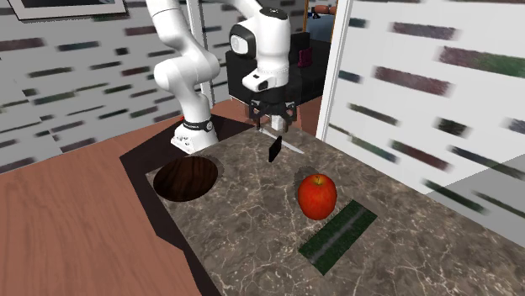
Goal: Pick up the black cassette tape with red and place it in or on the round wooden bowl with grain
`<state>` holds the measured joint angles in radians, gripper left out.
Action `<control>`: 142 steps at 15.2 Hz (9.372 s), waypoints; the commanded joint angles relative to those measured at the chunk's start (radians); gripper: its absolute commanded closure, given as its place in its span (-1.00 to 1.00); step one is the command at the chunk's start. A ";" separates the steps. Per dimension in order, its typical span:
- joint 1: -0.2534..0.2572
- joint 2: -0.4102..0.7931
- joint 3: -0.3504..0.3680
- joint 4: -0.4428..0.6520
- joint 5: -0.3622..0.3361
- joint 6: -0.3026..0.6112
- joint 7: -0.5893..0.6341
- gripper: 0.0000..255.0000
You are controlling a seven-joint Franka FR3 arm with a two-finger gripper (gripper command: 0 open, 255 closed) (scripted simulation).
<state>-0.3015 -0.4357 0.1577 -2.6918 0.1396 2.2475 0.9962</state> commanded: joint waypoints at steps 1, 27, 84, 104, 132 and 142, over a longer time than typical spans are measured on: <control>-0.041 0.065 0.020 -0.020 -0.006 0.094 0.115 -1.00; -0.096 0.248 0.049 -0.060 -0.035 0.323 0.257 1.00; -0.094 0.147 0.441 -0.244 -0.063 0.684 0.597 -1.00; -0.049 0.155 0.534 -0.026 -0.049 0.183 0.757 -1.00; -0.055 0.158 0.532 -0.034 -0.052 0.194 0.751 1.00; -0.004 0.020 0.469 0.015 0.014 0.017 0.680 1.00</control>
<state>-0.3085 -0.4061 0.6313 -2.6837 0.1504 2.2811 1.6812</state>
